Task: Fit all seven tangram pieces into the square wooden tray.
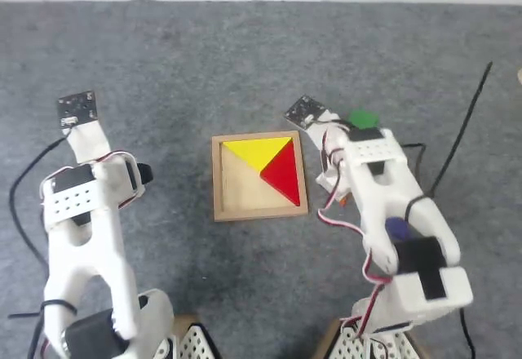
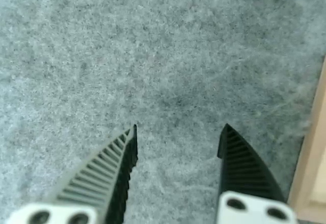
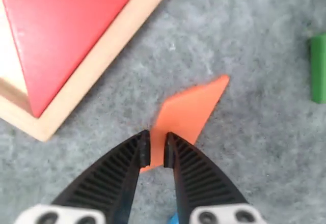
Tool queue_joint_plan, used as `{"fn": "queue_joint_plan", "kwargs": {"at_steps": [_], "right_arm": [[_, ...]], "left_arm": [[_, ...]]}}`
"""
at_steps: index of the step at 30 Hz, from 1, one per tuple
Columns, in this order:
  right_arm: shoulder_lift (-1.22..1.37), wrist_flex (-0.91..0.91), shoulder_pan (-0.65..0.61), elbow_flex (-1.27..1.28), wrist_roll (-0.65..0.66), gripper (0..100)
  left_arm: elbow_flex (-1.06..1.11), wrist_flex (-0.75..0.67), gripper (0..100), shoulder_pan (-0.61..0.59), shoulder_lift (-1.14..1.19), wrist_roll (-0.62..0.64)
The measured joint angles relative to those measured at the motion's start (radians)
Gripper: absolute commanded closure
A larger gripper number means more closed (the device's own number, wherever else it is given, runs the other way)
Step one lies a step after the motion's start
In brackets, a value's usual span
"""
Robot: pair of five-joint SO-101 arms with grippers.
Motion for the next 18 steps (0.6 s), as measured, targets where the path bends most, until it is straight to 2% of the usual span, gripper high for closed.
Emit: {"fn": "queue_joint_plan", "kwargs": {"at_steps": [3, 9, 18], "right_arm": [[-0.055, -0.069, 0.025, 0.072, -0.005, 93.4], [-0.052, -0.103, 0.158, 0.083, 0.008, 93.4], [0.097, 0.055, 0.221, -0.068, -0.009, 93.4]], "left_arm": [[0.000, 0.000, 75, 0.000, 0.000, 0.000], [0.002, -0.008, 75, 0.000, 0.000, 0.000], [0.014, -0.025, 75, 0.000, 0.000, 0.000]]}}
